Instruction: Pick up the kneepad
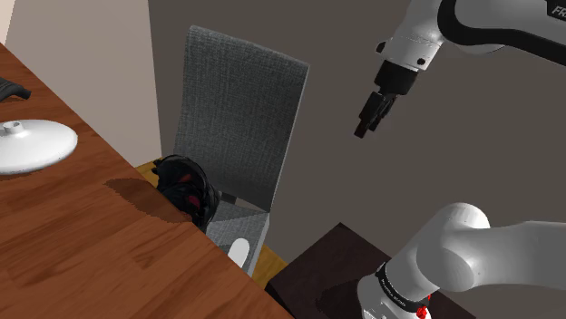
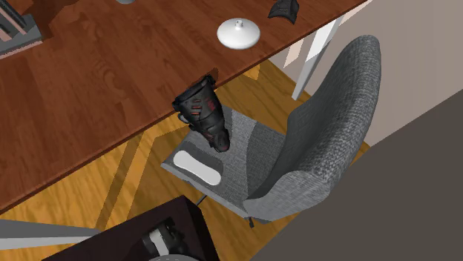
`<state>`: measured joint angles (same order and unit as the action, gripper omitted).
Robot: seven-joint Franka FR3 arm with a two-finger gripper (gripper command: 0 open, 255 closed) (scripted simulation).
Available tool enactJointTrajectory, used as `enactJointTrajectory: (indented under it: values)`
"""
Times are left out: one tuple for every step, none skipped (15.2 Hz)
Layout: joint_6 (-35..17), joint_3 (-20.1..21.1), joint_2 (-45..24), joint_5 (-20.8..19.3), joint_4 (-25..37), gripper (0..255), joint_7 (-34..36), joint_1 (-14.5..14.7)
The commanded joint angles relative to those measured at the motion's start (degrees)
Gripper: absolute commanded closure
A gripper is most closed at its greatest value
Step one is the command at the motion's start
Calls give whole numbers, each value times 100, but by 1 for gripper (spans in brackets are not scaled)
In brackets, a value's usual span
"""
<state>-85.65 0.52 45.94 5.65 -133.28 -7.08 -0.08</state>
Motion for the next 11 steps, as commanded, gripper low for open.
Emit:
enactJointTrajectory:
  values:
    - [0, 0, 0, 0, 0, 0, 0, 0]
    - [-46, 177, -69, 38, 54, 0, 158, 36]
    - [-91, 353, -146, 70, 115, 0, 315, 69]
    - [-136, 529, -233, 98, 183, 0, 473, 98]
    - [-179, 705, -329, 119, 258, 0, 631, 124]
    - [-222, 880, -433, 134, 341, 0, 790, 146]
    - [-262, 1055, -546, 141, 431, 0, 950, 165]
    - [-301, 1230, -667, 142, 529, 0, 1111, 180]
    - [-338, 1405, -796, 134, 633, 0, 1275, 192]
    - [-372, 1581, -934, 119, 745, 0, 1440, 199]
    - [-403, 1758, -1079, 95, 864, 0, 1607, 200]
